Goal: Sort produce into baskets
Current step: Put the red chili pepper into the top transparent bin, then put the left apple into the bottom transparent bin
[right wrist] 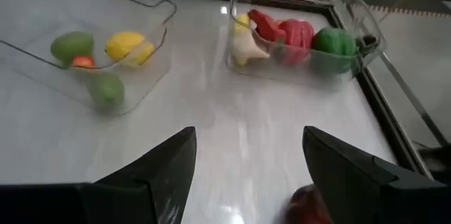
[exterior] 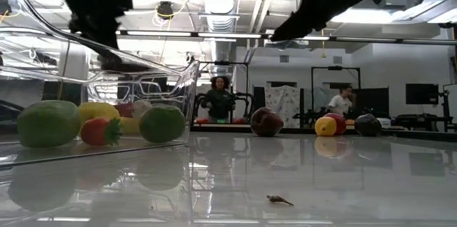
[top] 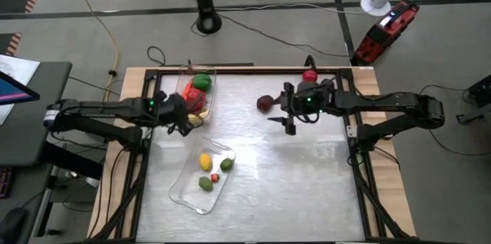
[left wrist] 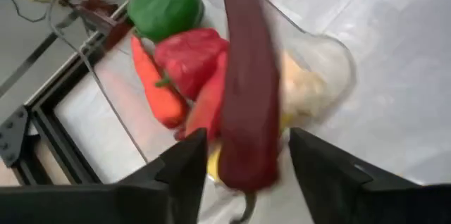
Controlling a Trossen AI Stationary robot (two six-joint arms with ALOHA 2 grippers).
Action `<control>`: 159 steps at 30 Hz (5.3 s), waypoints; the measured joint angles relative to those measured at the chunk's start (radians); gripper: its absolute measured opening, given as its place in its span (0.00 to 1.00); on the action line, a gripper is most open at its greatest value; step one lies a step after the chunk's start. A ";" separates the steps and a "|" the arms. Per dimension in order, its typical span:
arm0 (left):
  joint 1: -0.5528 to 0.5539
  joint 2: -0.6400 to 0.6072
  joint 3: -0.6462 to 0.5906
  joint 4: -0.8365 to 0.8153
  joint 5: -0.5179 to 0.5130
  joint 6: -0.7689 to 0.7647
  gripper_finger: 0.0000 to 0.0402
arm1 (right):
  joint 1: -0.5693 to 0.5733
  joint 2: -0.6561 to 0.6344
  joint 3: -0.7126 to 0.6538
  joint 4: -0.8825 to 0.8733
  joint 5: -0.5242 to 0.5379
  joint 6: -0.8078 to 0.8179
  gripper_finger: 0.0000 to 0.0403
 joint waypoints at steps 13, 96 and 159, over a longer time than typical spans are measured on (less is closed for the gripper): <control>0.127 -0.024 0.048 0.166 0.151 0.235 0.76 | -0.080 -0.038 -0.069 -0.007 -0.005 -0.008 0.71; -0.515 -0.442 -0.190 0.504 -0.230 0.139 0.74 | -0.101 0.707 0.961 -0.568 -0.086 -0.159 0.85; 0.318 0.122 -0.189 0.589 0.250 0.197 1.00 | 0.042 0.215 0.093 0.038 0.051 0.029 0.81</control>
